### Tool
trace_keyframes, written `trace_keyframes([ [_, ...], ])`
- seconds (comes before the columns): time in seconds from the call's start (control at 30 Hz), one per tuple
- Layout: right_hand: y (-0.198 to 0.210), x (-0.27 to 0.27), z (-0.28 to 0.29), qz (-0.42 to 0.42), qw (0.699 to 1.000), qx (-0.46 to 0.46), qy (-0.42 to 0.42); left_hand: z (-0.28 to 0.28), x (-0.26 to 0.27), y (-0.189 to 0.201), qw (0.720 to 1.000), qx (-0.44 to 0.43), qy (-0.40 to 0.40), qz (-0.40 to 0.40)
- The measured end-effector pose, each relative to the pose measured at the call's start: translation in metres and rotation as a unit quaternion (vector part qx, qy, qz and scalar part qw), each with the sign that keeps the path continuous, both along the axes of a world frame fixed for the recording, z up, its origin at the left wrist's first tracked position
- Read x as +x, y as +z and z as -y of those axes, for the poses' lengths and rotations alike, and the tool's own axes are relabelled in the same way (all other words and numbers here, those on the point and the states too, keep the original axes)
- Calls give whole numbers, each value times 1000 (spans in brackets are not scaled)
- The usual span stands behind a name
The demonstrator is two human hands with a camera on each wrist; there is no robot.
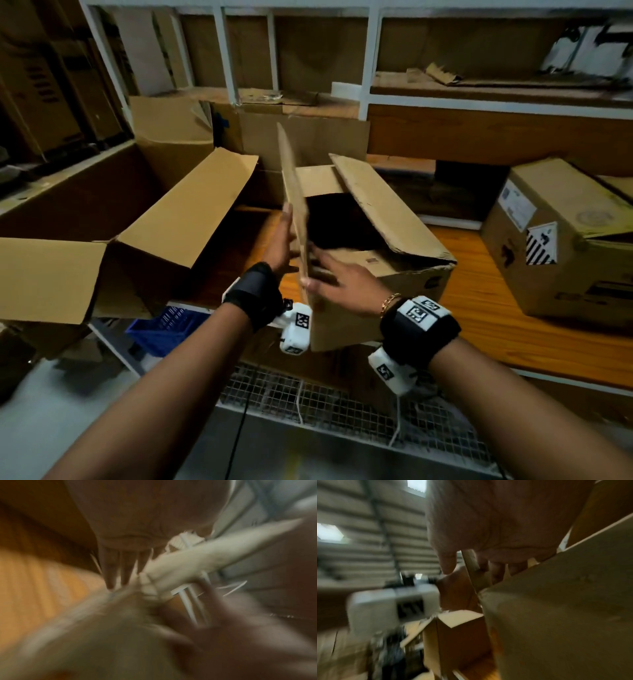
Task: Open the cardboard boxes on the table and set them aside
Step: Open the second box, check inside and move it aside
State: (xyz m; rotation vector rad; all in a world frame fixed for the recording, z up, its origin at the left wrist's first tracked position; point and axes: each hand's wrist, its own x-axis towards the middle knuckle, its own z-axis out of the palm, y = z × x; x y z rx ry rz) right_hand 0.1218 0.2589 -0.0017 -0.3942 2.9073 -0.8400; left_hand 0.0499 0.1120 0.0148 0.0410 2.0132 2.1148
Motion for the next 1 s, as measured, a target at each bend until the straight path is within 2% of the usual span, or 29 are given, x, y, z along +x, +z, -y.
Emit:
trace_keyframes([
  [0.07, -5, -4, 3, -7, 992, 125, 22, 4, 3, 8, 995, 59, 72, -25],
  [0.1, -7, -5, 3, -7, 988, 155, 26, 8, 2, 8, 988, 57, 124, -69],
  [0.13, -8, -8, 3, -10, 985, 172, 25, 12, 2, 9, 976, 29, 172, -131],
  [0.17, -11, -12, 2, -17, 982, 186, 29, 16, 7, 15, 954, -34, 211, -209],
  [0.2, -12, -13, 2, -22, 979, 200, 31, 18, 10, 20, 920, -140, 226, -287],
  [0.23, -15, -16, 1, -29, 977, 210, 31, 20, 14, 25, 865, -279, 225, -351],
  [0.27, -16, -18, 1, -35, 974, 222, 28, 19, 22, 32, 793, -425, 212, -382],
  [0.3, -17, -19, 2, -37, 972, 232, 24, 18, 24, 30, 727, -541, 181, -382],
  [0.33, -18, -20, 4, -38, 970, 239, 19, 18, 26, 28, 681, -625, 142, -354],
  [0.37, -20, -22, 5, -38, 969, 243, 13, 17, 25, 24, 659, -677, 102, -311],
  [0.43, -23, -24, 10, -31, 969, 245, -3, 14, 21, 14, 660, -713, 14, -236],
  [0.53, -24, -25, 14, -22, 966, 255, -25, 4, 19, -9, 721, -663, -102, -174],
  [0.63, -18, -23, 10, -32, 968, 247, -13, -4, 23, -31, 794, -579, -114, -145],
  [0.7, -14, -22, 4, -42, 971, 234, 1, -7, 26, -38, 818, -548, -96, -143],
  [0.8, -11, -28, -18, -4, 974, 227, -17, -7, 27, -43, 818, -552, -72, -143],
  [0.87, -8, -29, -44, 29, 973, 216, -80, -5, 26, -46, 802, -572, -66, -159],
  [0.93, -2, -26, -75, 15, 966, 215, -146, -2, 24, -49, 781, -596, -68, -175],
  [1.0, 4, -20, -105, -39, 953, 225, -199, 5, 18, -50, 779, -598, -76, -174],
])
